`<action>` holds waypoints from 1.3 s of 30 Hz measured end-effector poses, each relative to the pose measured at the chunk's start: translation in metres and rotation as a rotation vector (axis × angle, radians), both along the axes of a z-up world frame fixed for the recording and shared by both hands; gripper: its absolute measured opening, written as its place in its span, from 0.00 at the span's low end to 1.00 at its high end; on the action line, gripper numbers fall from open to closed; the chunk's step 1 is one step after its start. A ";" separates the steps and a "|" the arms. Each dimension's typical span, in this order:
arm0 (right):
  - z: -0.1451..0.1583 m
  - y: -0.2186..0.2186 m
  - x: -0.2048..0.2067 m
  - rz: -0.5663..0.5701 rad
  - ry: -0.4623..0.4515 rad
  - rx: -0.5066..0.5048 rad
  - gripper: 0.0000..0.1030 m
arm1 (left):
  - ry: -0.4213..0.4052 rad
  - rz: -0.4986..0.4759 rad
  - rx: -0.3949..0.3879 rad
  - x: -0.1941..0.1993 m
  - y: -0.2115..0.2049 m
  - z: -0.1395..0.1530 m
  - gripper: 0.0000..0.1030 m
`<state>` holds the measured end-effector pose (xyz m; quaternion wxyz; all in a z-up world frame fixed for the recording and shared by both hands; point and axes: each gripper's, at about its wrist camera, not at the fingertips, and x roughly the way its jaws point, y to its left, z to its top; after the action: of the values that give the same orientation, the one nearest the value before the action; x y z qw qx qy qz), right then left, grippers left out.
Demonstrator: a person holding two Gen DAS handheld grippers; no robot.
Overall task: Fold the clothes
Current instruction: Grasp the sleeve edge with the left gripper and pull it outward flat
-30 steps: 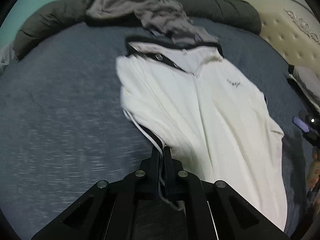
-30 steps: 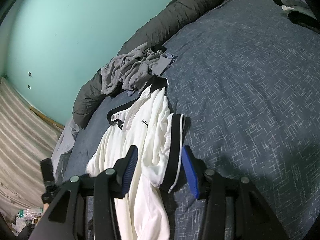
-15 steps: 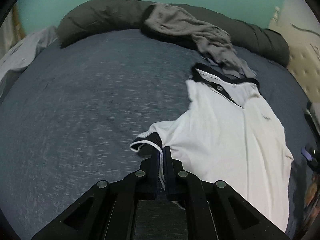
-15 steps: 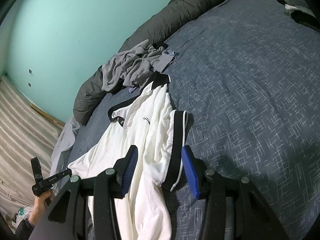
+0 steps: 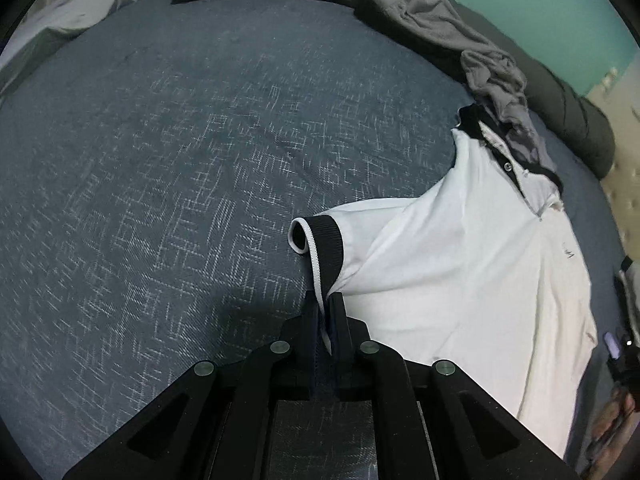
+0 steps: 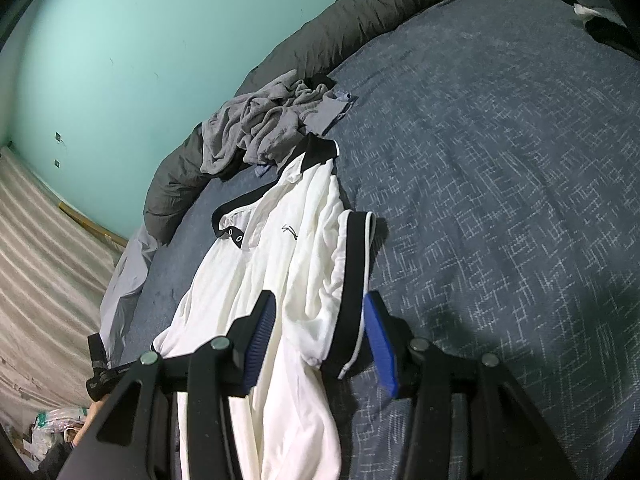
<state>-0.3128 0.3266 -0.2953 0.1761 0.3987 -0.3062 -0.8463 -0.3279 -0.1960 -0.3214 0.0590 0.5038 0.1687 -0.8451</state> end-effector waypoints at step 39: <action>-0.009 -0.004 -0.008 0.018 -0.017 0.024 0.45 | 0.034 0.088 -0.090 -0.039 -0.042 0.007 0.02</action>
<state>-0.3209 0.3223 -0.3046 0.1764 0.4107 -0.2936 -0.8450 -0.3669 -0.2379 -0.3141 0.1159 0.4782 0.1535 -0.8569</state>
